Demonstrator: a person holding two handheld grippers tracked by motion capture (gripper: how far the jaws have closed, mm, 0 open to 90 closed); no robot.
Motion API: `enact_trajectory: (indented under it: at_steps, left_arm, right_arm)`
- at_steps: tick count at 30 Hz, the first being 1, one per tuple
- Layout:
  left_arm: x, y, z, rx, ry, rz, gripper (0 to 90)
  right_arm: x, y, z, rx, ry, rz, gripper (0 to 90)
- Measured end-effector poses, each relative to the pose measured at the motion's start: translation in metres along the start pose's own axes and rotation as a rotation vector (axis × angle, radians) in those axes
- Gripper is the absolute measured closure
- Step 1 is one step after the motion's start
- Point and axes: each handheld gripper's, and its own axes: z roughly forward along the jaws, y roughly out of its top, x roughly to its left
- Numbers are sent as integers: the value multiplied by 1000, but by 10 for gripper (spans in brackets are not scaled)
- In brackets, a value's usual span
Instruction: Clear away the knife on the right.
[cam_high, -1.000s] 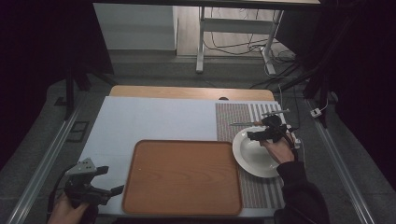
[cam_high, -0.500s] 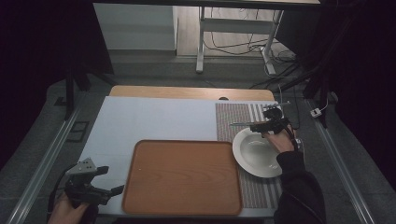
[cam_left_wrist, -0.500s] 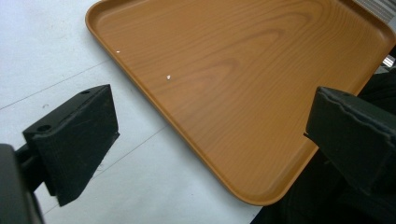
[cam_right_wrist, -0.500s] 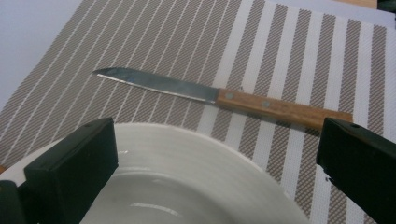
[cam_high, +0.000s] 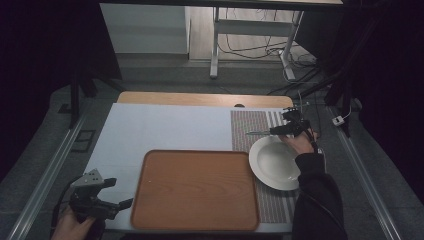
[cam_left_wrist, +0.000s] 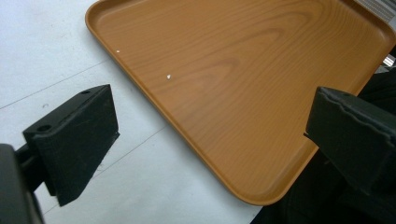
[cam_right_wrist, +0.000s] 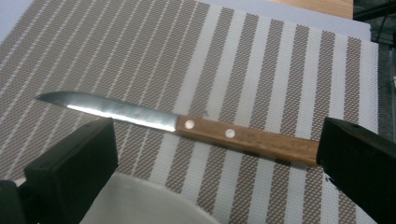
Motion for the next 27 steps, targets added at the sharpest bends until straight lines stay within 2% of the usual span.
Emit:
enact_trajectory:
  at_steps: [5,9,12,15,17,22,24,25,27]
  left_arm:
    - [0,0,0,0,1,0,24]
    - [0,0,0,0,0,-2,24]
    - [0,0,0,1,1,-1,24]
    - [0,0,0,3,2,-1,24]
    - [0,0,0,3,1,0,24]
    - [0,0,1,7,2,3,25]
    - [0,0,1,7,1,3,25]
    - [0,0,1,7,1,3,25]
    - [0,0,1,7,4,5,25]
  right_arm:
    - [-8,4,7,9,-16,14,0]
    - [-14,4,13,21,-34,6,4]
    - [-19,6,14,21,-51,3,66]
    - [-23,7,13,5,-43,10,199]
    - [-26,8,12,2,-33,12,319]
    - [-33,11,14,27,17,34,717]
    - [-35,12,16,39,28,28,844]
    - [-35,13,18,46,29,20,888]
    - [-34,13,22,55,18,15,900]
